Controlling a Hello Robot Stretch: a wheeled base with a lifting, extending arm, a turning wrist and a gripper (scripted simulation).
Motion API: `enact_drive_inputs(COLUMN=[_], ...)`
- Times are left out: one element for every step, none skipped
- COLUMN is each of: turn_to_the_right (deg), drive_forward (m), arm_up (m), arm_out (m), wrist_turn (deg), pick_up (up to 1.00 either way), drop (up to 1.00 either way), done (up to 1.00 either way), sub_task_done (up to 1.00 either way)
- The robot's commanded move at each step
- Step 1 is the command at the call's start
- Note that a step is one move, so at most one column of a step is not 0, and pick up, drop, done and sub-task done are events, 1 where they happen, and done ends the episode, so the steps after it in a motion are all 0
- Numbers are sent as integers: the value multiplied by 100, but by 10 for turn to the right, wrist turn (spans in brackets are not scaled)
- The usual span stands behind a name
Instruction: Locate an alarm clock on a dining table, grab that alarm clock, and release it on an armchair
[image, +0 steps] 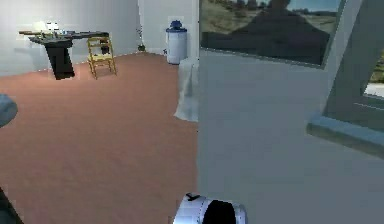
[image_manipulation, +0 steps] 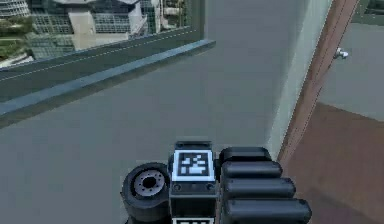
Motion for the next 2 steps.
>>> enact_drive_inputs(turn_to_the_right=[0, -450], drive_forward=[40, 0], arm_up=[0, 0], arm_out=[0, 0], wrist_turn=[0, 0], pick_up=[0, 0], drop=[0, 0], done=[0, 0], sub_task_done=[0, 0])
